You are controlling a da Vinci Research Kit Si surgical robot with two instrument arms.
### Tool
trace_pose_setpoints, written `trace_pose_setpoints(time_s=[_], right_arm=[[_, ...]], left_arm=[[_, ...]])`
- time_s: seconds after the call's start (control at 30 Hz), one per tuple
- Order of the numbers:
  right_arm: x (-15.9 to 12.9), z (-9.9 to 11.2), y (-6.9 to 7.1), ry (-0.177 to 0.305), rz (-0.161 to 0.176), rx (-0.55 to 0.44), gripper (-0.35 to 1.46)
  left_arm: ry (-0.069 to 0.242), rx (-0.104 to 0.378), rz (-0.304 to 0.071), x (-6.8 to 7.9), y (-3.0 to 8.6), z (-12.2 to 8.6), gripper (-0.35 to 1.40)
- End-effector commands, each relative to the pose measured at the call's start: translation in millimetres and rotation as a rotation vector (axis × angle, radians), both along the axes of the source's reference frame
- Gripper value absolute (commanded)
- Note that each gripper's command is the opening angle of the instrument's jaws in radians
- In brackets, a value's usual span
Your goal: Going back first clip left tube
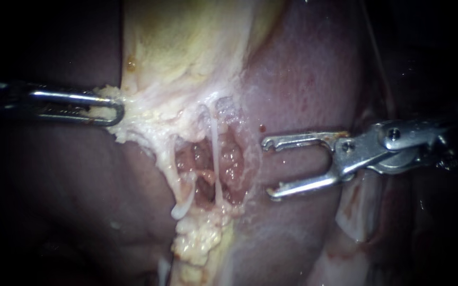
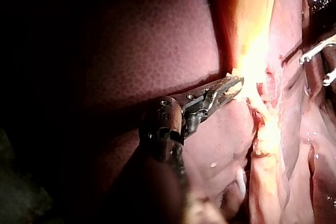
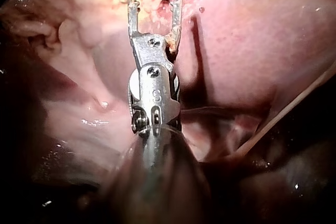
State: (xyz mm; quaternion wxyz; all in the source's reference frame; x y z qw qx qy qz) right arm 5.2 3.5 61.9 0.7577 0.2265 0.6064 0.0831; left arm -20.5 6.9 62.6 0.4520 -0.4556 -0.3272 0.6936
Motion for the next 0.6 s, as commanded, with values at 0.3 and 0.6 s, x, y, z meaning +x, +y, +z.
trace_pose_setpoints(time_s=[0.3, 0.6], right_arm=[[-0.4, -0.2, -0.1, -0.001, 0.001, 0.001, 0.50], [-0.4, -0.5, -0.4, -0.001, 0.001, 0.001, 0.50]], left_arm=[[0.007, -0.009, -0.007, -2.3, -0.4, 1.9, -0.35], [0.003, -0.017, 0.006, -5.2, -1.3, 4.7, -0.35]])
